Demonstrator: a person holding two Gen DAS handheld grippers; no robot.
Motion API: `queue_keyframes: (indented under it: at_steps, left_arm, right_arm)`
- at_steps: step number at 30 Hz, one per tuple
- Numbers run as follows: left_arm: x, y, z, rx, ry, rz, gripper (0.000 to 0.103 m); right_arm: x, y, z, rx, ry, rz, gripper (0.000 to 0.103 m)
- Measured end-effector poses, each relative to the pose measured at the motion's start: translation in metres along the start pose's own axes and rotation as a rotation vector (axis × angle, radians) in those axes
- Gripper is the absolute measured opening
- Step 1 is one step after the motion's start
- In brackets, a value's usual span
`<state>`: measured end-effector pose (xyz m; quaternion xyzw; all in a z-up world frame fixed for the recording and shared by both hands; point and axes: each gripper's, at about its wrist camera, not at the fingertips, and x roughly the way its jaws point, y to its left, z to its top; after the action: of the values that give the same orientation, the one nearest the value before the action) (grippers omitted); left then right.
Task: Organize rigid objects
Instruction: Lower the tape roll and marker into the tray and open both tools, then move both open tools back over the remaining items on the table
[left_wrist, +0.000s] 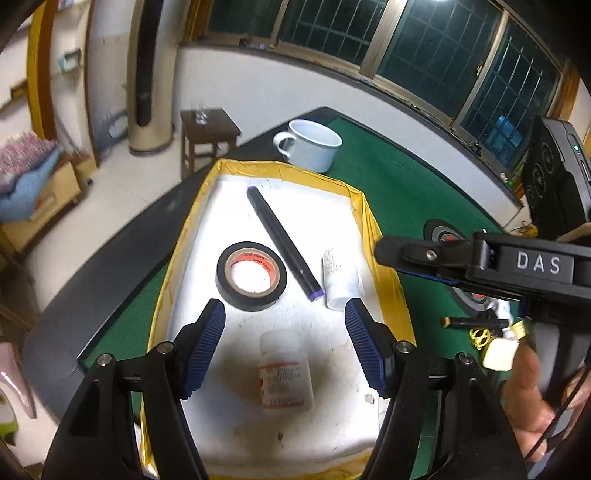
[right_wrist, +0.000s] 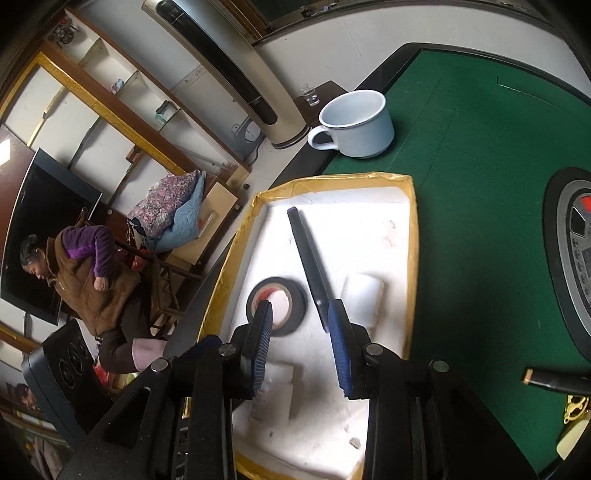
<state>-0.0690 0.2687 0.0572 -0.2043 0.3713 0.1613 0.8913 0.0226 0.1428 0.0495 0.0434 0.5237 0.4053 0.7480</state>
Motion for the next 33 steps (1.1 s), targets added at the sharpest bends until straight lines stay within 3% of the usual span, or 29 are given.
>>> queue_keyframes:
  at_steps: [7,10,12,21,33]
  left_arm:
    - [-0.027,-0.021,-0.031,0.07,-0.134,0.098,0.067]
    - [-0.035,-0.028,-0.043,0.103,-0.176,0.137,0.067]
    - [-0.041,-0.034,-0.051,0.134,-0.212,0.174,0.067]
    - [-0.045,-0.059,-0.069,0.23,-0.235,0.194,0.067]
    - [-0.04,-0.105,-0.086,0.357,-0.236,0.191,0.067]
  right_arm:
    - [-0.028,-0.007,-0.034,-0.083,-0.056,-0.039,0.029]
    - [-0.042,-0.01,-0.051,-0.125,-0.095,-0.069,0.043]
    - [-0.051,-0.012,-0.065,-0.153,-0.127,-0.092,0.046]
    - [-0.08,-0.032,-0.113,-0.225,-0.165,-0.124,0.046]
    - [-0.117,-0.076,-0.142,-0.168,-0.231,-0.137,0.046]
